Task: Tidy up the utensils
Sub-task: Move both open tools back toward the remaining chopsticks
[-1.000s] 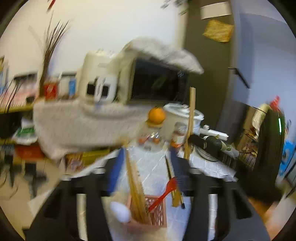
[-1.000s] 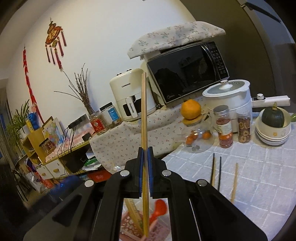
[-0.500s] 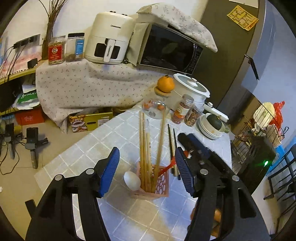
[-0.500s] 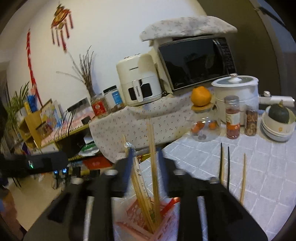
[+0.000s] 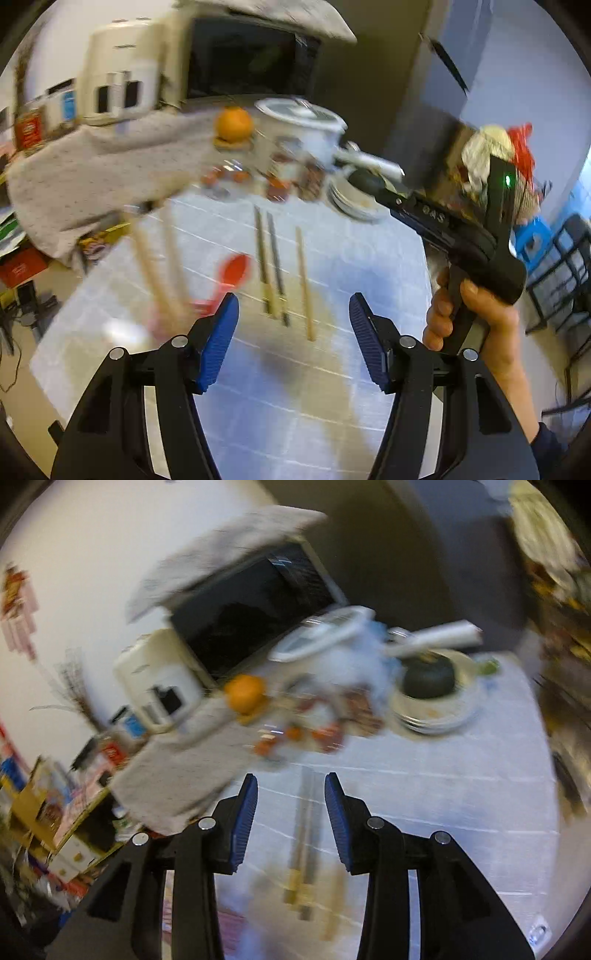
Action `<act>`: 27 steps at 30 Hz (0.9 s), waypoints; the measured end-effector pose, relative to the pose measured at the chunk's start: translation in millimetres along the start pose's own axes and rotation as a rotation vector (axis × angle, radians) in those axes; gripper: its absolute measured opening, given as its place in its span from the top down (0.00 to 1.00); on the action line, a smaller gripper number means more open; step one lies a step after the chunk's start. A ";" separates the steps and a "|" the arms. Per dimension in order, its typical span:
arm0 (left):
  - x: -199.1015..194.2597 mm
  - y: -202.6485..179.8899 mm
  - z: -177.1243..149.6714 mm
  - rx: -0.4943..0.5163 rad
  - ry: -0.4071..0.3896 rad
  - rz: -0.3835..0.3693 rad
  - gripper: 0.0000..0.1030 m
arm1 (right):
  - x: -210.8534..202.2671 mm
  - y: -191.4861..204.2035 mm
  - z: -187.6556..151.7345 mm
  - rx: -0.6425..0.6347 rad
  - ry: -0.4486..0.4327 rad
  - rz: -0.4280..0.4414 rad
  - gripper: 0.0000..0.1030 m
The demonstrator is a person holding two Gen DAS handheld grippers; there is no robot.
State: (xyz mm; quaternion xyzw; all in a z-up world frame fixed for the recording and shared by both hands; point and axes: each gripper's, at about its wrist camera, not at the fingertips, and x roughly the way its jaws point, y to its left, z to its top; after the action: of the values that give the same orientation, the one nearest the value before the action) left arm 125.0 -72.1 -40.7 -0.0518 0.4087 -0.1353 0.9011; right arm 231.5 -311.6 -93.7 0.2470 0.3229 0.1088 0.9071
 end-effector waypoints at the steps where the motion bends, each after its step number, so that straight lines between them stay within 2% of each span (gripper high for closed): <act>1: 11.5 -10.4 -0.2 0.014 0.019 -0.010 0.40 | 0.4 -12.4 0.9 0.020 0.008 -0.016 0.62; 5: 80.7 -56.4 0.7 0.064 0.117 -0.020 0.37 | 4.1 -66.5 0.5 0.120 0.044 -0.077 0.62; 7: 119.1 -67.7 3.5 0.060 0.168 -0.004 0.37 | 4.7 -86.7 -0.5 0.165 0.050 -0.091 0.62; 10: 182.4 -66.0 17.6 -0.004 0.222 0.062 0.38 | 4.7 -119.8 -3.1 0.243 0.054 -0.108 0.62; 14: 237.8 -45.4 38.2 -0.030 0.249 0.166 0.38 | 14.0 -147.9 -8.5 0.267 0.086 -0.145 0.62; 17: 253.5 -21.7 55.8 -0.066 0.237 0.213 0.38 | 27.6 -149.5 -12.4 0.231 0.127 -0.146 0.62; 20: 258.8 15.4 67.3 -0.177 0.216 0.263 0.38 | 45.0 -139.1 -14.0 0.166 0.176 -0.139 0.62; 23: 262.0 45.0 69.0 -0.276 0.211 0.308 0.39 | 58.4 -131.3 -14.2 0.158 0.191 -0.110 0.62; 27: 269.9 62.4 68.5 -0.311 0.206 0.344 0.48 | 70.1 -120.5 -15.1 0.139 0.205 -0.081 0.62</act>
State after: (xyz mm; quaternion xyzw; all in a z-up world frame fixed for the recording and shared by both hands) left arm 358.8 -90.8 -203.2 -0.1055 0.5172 0.0797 0.8456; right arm 280.2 -383.9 -203.6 0.2836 0.4302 0.0742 0.8538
